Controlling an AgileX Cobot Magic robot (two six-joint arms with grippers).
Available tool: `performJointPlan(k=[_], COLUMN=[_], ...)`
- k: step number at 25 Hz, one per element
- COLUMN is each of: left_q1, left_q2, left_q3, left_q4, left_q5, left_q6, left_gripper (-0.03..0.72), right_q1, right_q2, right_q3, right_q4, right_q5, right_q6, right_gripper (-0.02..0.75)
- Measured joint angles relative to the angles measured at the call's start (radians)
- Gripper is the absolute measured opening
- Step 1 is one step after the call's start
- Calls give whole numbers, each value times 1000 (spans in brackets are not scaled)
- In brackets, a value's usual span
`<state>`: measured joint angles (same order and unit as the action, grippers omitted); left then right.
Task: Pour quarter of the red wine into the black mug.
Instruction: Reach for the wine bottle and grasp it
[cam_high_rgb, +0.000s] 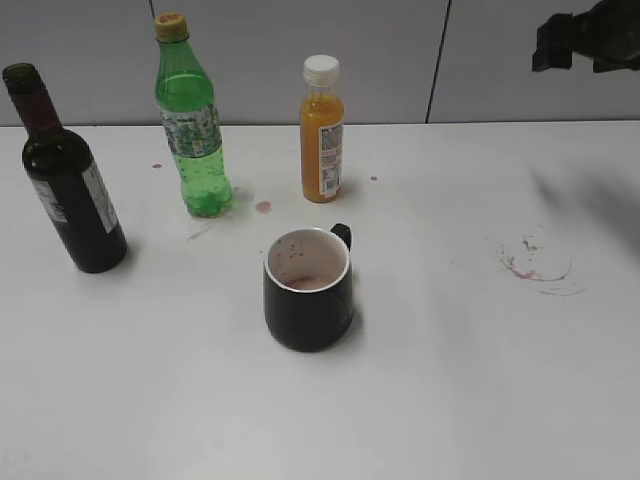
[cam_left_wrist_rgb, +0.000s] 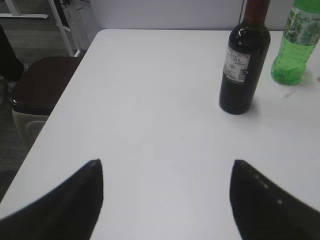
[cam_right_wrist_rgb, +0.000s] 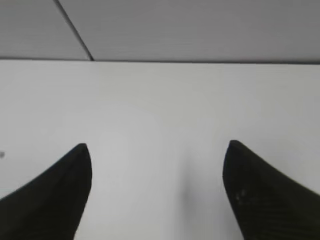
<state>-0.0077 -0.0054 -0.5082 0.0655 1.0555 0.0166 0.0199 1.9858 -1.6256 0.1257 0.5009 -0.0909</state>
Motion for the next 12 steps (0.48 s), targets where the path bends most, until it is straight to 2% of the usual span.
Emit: performJointPlan(k=[2,7,9,12], left_q1=[0,0,0,0], left_q2=[0,0,0,0], left_q3=[0,0,0,0], left_q4=[0,0,0,0], left_q5=[0,0,0,0], left_q6=[0,0,0,0], left_gripper=[589,589,589,589], right_q1=[0,0,0,0], right_q2=[-3,-5,-7,-26], right_q3=[-94,-249,-271,-271], right_q4=[-24,-39,-47,-53], right_q5=[193,567,653,683], right_q6=[-1,-1,-1,-1], right_gripper=[614,596,595,594])
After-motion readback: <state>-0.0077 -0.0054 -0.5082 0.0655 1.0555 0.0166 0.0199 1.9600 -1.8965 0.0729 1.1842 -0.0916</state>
